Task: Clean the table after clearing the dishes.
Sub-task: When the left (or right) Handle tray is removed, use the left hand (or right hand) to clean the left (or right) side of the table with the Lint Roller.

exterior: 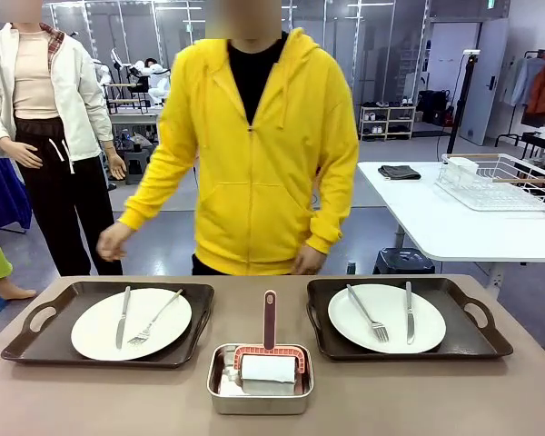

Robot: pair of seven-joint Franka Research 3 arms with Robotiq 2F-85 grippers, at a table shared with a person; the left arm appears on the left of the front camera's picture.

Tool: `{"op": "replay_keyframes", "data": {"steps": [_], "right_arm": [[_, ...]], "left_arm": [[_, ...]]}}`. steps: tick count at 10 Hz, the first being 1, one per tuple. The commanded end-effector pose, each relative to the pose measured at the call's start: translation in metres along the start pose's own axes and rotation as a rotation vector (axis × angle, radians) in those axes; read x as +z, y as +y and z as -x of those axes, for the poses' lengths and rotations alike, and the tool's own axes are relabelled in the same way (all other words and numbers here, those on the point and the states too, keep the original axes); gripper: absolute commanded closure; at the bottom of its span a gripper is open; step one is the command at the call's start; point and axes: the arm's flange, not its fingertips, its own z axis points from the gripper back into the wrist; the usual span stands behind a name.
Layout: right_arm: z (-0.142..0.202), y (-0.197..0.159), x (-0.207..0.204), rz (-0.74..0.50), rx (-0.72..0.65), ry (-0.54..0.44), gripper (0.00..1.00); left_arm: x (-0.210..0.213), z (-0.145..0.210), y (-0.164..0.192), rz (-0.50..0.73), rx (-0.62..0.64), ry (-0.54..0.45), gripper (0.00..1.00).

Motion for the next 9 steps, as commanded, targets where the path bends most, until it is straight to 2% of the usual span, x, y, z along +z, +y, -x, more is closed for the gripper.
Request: {"op": "replay_keyframes", "data": {"steps": [1,9], "right_arm": [[0.0008,0.0002,0.0005,-0.005,0.001,0.003,0.00],[0.0008,0.0002,0.0005,-0.005,0.001,0.003,0.00]], "left_arm": [[0.0028,0.0031,0.0015,0.014,-0.014,-0.001,0.00],[0.0028,0.0031,0.0015,0.014,-0.014,-0.001,0.00]]}}
